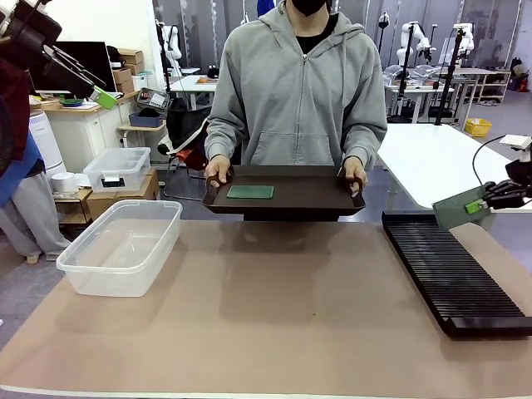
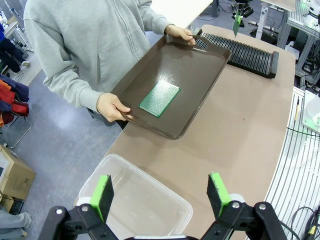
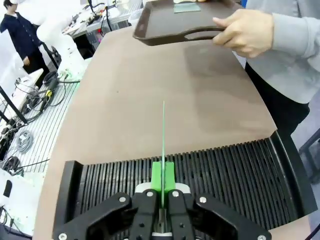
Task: Sort PCBs into racks and boxes based on the side picked up.
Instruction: If the short side of the Blank PCB is picked up, insert it into the PCB Rack ; if the long side is picked up, place it in the Organizing box.
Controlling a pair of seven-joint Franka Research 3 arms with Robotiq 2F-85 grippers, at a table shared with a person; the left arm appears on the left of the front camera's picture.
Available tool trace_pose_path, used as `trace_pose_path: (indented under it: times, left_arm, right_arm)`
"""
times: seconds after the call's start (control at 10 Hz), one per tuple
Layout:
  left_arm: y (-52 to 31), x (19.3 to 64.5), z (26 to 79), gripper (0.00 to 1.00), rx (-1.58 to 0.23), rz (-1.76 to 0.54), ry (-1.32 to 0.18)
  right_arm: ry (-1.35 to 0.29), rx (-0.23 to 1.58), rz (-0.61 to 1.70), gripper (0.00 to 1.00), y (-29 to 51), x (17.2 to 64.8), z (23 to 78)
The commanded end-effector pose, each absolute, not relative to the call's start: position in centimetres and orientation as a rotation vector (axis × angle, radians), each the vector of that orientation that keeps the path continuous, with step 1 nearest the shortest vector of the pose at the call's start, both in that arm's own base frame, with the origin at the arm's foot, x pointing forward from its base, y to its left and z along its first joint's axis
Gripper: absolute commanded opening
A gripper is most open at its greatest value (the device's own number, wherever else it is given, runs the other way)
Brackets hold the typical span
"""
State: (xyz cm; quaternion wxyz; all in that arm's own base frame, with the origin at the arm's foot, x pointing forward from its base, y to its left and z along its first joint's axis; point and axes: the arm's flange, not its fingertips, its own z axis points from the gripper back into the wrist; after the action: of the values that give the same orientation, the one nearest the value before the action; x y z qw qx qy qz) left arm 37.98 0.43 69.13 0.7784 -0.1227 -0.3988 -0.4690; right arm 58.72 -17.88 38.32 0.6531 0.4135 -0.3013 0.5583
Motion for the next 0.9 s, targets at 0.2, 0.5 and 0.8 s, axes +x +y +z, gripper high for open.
trace_pose_path:
  times: [0.2,0.5,0.8]
  left_arm:
    - [0.5,37.9,69.1,1.00,-0.271,-1.021,-0.859]
    - [0.5,37.9,69.1,1.00,-0.271,-1.021,-0.859]
    - [0.5,37.9,69.1,1.00,-0.271,-1.021,-0.859]
  right_arm:
    - [-0.739,0.921,1.189,0.02,-17.5,62.2,36.5]
    - [-0.704,0.930,1.236,0.02,-17.4,61.0,35.6]
    - [-0.720,0.882,1.281,0.02,-18.0,63.2,34.7]
